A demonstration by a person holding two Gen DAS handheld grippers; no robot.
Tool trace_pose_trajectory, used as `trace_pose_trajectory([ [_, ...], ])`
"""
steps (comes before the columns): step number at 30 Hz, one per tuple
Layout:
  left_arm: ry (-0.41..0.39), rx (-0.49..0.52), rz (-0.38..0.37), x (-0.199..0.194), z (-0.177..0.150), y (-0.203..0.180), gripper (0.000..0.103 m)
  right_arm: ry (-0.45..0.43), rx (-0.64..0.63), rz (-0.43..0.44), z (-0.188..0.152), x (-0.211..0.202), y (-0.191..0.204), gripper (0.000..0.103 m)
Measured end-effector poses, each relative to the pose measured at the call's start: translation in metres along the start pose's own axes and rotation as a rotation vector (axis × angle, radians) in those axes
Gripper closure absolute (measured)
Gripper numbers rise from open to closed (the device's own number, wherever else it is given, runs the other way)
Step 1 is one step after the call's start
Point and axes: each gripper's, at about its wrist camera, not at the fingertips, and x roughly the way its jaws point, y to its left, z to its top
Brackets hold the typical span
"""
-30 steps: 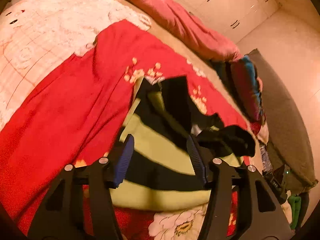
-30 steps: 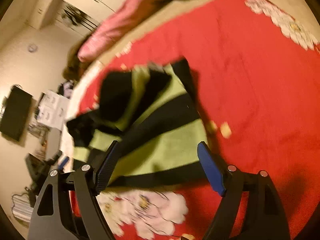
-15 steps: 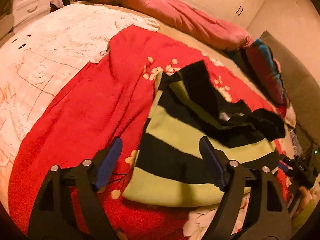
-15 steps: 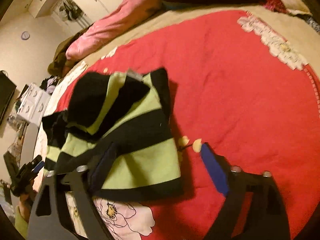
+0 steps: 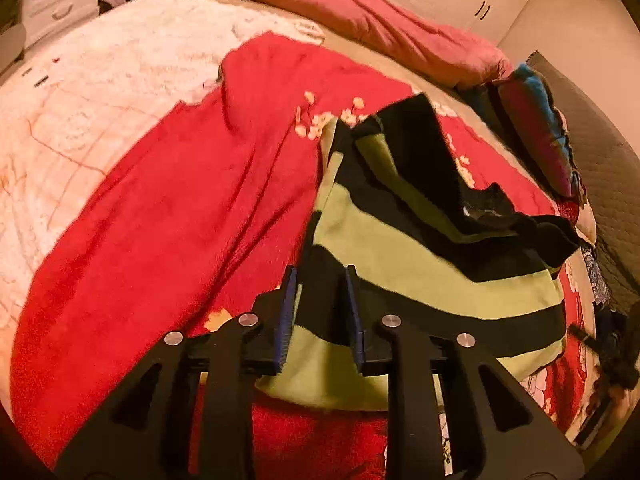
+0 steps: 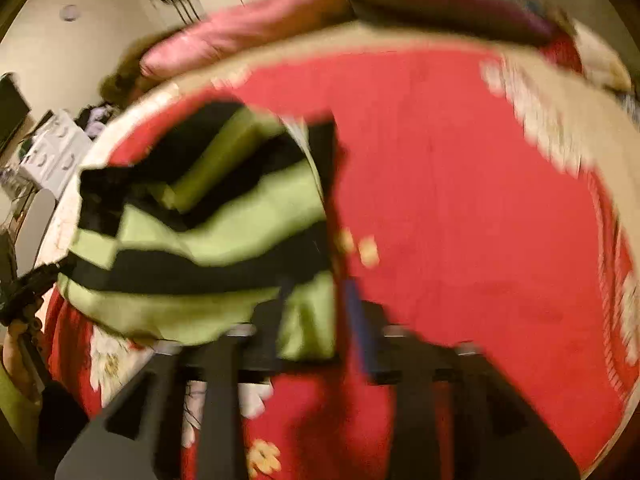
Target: Fold small clothes
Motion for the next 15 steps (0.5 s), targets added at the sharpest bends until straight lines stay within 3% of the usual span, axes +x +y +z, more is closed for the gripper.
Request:
trace_pose_trajectory([
  [4, -0.034, 0.006, -0.010, -0.005, 0.004, -0.002, 0.079, -0.078, -0.172, -0.028, 0.034, -0.003, 0.034, 0.036],
  [10, -0.042, 0.015, -0.010, -0.005, 0.005, -0.003, 0.075, -0.044, -0.360, -0.034, 0.074, 0.043, 0.075, 0.014],
  [12, -0.048, 0.013, -0.011, -0.006, 0.005, -0.002, 0.073, -0.024, -0.358, -0.055, 0.088, 0.064, 0.077, 0.014],
  [14, -0.046, 0.008, -0.016, -0.005, 0.006, -0.001, 0.073, -0.009, -0.322, -0.041, 0.098, 0.082, 0.072, 0.019],
  [15, -0.046, 0.009, -0.017, -0.005, 0.006, -0.001, 0.073, 0.007, -0.299, -0.015, 0.102, 0.089, 0.069, 0.058],
])
